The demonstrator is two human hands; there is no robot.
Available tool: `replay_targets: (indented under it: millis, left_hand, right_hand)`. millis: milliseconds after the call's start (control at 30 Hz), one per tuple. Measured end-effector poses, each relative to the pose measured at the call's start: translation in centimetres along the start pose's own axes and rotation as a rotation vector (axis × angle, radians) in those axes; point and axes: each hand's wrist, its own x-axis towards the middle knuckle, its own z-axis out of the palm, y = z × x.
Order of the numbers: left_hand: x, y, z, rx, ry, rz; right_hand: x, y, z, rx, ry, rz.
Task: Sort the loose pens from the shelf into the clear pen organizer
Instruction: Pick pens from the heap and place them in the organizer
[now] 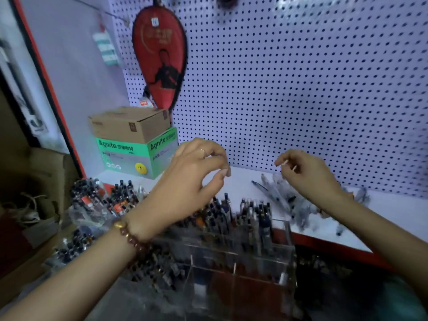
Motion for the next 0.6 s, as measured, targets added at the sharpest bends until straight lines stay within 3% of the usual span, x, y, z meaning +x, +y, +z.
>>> replay_targets:
  millis: [133,200,333,467,600]
  left_hand:
    - [3.3,-1.9,3.7,-0.193,-0.122,-0.104]
    - [4.3,-2.5,5.1,-0.241,-0.215,-0.146]
    - [4.6,-2.6,6.7,-0.365,-0.248,-0.274]
    - [4.4,-2.2,7.2,-0.321,-0.301,-0.233]
    - [4.3,-2.4,7.3,-0.394,-0.324,-0.282]
  right_hand:
    - [1.4,5.1,3.0,-0.288,-0.205,0.074]
    - [1.9,5.7,4.2,-0.349,-0.229,0.066]
    - [3.1,4.9,5.8,-0.462,-0.24,0.071]
    - [3.7,3.9,6.6,-0.603,-0.304,0.117]
    - [4.4,3.5,6.8,-0.58,-0.311,0.166]
